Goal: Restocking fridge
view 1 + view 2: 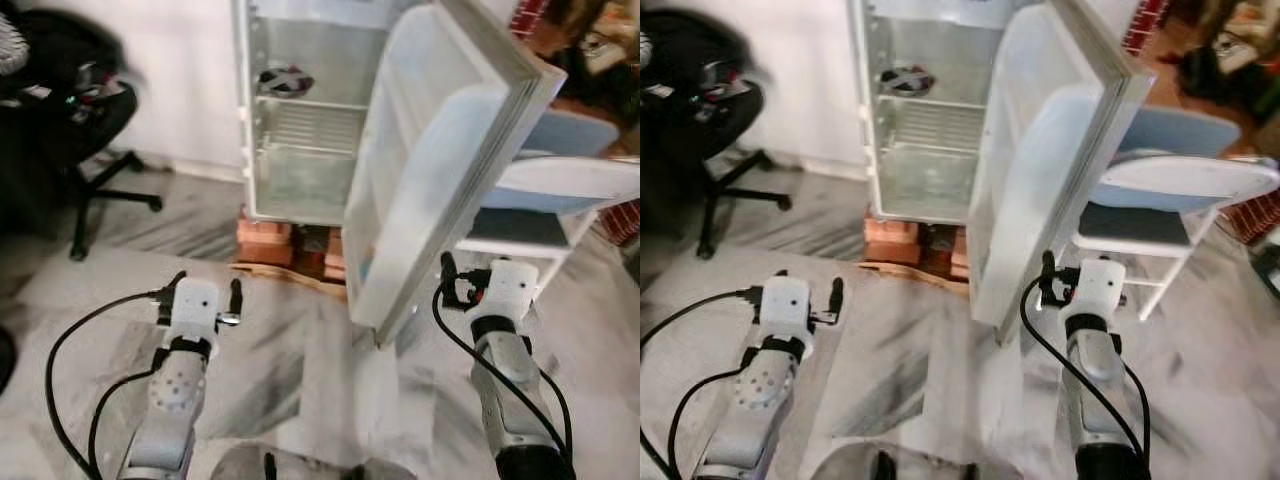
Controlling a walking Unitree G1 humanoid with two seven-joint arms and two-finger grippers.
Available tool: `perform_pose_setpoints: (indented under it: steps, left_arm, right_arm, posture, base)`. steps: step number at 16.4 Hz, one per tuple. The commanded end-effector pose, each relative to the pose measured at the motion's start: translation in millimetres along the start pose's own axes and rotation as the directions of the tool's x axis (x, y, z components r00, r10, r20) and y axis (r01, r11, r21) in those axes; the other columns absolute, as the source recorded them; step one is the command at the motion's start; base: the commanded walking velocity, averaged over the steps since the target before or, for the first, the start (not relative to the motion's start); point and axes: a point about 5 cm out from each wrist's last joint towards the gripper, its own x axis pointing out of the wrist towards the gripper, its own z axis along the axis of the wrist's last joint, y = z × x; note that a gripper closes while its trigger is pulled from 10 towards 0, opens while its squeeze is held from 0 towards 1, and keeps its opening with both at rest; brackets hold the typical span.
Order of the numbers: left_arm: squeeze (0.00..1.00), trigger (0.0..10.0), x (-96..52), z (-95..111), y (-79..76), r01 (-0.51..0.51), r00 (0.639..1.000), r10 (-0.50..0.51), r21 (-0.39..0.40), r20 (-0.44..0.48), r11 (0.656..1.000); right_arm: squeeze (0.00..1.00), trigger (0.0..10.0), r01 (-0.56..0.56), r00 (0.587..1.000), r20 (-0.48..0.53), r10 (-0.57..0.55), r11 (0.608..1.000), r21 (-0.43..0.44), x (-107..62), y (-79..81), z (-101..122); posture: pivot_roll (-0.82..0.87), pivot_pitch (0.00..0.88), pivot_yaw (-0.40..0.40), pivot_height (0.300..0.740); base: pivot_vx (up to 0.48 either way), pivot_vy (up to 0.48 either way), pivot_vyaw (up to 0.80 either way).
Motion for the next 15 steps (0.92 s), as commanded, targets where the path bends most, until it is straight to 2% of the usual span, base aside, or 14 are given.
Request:
perform_pose_setpoints:
  steps: [1,4,12,15]
  left_arm:
    - [0.0,10.0,1.3,3.4,-8.0,0.032,0.999,-0.032,-0.008,0.015,0.999]
    - [0.0,10.0,0.0,4.6,-8.1,0.051,0.998,-0.051,-0.019,0.028,0.999]
    - [0.0,10.0,-0.9,2.7,-8.9,0.061,0.998,-0.06,-0.02,0.021,0.998]
    - [0.0,10.0,-2.3,0.4,-9.4,0.064,0.998,-0.064,-0.011,0.014,0.998]
  right_arm:
    - [0.0,10.0,0.023,1.0,-0.005,-0.023,1.0,-0.015,1.1,-5.7,-1.2]
    - [0.0,10.0,0.022,1.0,0.0,-0.022,1.0,-0.007,3.2,-3.7,-0.4]
    - [0.0,10.0,0.019,1.0,0.018,-0.019,1.0,-0.003,2.8,-0.4,1.7]
    - [0.0,10.0,0.025,1.0,0.017,-0.024,1.0,-0.015,1.8,-5.1,0.8]
  posture:
    - [0.09,0.067,-0.052,0.74]
    - [0.1,0.068,-0.057,0.74]
    - [0.09,0.072,-0.053,0.74]
    - [0.09,0.075,-0.053,0.74]
  base:
    - [0.0,0.0,0.0]
    - [0.0,0.0,0.0]
    - [0.343,0.0,0.0]
    - [0.36,0.0,0.0]
